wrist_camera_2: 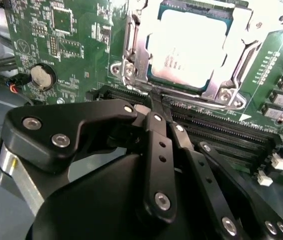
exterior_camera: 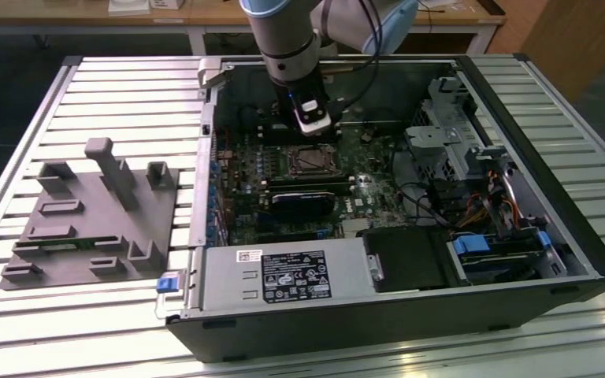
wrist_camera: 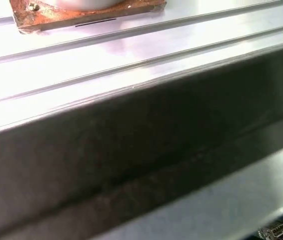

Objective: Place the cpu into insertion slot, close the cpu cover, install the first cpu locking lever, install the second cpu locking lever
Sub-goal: 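Install the first cpu locking lever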

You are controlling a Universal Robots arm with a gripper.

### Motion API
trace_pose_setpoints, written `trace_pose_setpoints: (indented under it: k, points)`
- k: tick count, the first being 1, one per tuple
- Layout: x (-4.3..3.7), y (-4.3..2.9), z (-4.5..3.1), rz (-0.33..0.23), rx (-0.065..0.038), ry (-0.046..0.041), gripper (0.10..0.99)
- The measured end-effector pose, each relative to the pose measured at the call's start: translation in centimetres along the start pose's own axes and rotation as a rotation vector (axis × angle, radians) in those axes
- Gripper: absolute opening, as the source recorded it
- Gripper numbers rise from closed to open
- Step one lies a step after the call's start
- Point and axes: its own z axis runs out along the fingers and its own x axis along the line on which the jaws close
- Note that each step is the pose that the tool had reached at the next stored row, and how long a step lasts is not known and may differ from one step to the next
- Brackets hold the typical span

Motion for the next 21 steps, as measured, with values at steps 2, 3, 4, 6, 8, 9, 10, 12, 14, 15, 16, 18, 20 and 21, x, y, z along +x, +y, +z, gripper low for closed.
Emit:
trace_pose_setpoints:
  k: [2,3,4,6,8,9,10,12,14,15,16,18,20,21]
  points:
    - [-0.07,0.08,-0.30,0.000,0.000,-0.0003,0.106]
    - [-0.11,0.11,-0.52,0.000,0.001,0.0000,0.106]
    - [-0.15,0.15,-0.71,0.000,0.001,0.0000,0.106]
    - [-0.24,0.24,-1.12,0.000,0.001,0.0000,0.106]
    - [-0.31,0.32,-1.46,0.000,0.001,0.0000,0.106]
    - [-0.33,0.34,-1.54,0.000,0.001,0.0001,0.106]
    - [-0.33,0.34,-1.54,0.000,0.001,0.0000,0.106]
    - [-0.33,0.34,-1.54,0.000,0.001,0.0000,0.106]
    - [-0.33,0.34,-1.54,0.000,0.002,0.0016,0.106]
    - [-0.37,0.35,-1.53,0.001,0.006,0.0095,0.106]
    - [-0.45,0.38,-1.50,0.002,0.012,0.0209,0.106]
    - [-0.66,0.45,-1.42,0.004,0.025,0.0425,0.106]
    - [-0.89,0.51,-1.35,0.006,0.040,0.0615,0.106]
    - [-0.98,0.53,-1.33,0.006,0.047,0.0700,0.106]
